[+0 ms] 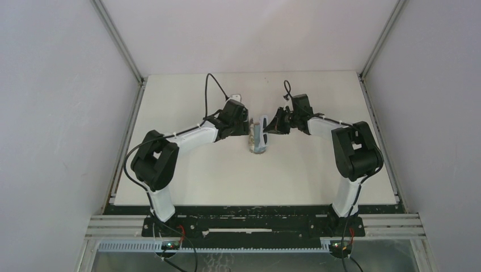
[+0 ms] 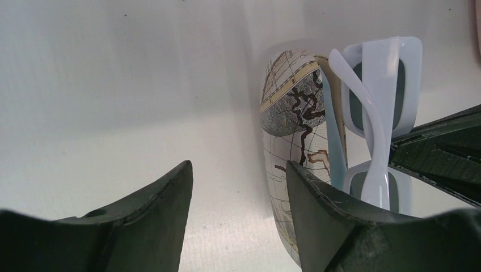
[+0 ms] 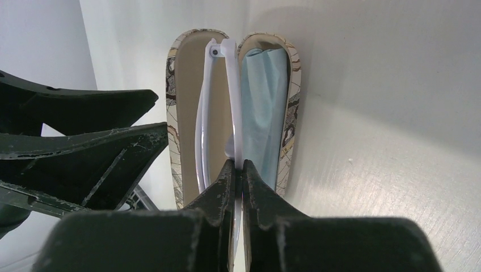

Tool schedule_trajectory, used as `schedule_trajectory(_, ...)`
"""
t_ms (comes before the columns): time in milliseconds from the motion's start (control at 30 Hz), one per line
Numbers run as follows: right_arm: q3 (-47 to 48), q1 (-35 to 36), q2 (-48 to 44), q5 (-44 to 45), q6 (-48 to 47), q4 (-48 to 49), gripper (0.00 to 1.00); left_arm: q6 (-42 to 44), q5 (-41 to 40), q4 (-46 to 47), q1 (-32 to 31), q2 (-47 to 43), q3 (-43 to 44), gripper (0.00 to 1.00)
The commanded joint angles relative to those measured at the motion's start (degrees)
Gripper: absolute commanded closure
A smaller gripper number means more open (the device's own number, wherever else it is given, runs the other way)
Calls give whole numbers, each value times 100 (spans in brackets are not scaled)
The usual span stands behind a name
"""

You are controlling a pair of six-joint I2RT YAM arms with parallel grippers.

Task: Organize the sunglasses
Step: Adjust the sunglasses case at the center of the board, then place the sunglasses in the sunglasses case.

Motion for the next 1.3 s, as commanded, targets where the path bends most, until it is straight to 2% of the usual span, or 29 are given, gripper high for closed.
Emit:
schedule_trajectory(0, 246, -4, 16, -134, 140, 248, 100, 103, 117, 107, 2, -9, 358, 34)
schedule_trajectory(1267, 635, 372, 634, -112, 88, -37, 100, 86, 142, 130, -1, -82, 267, 34)
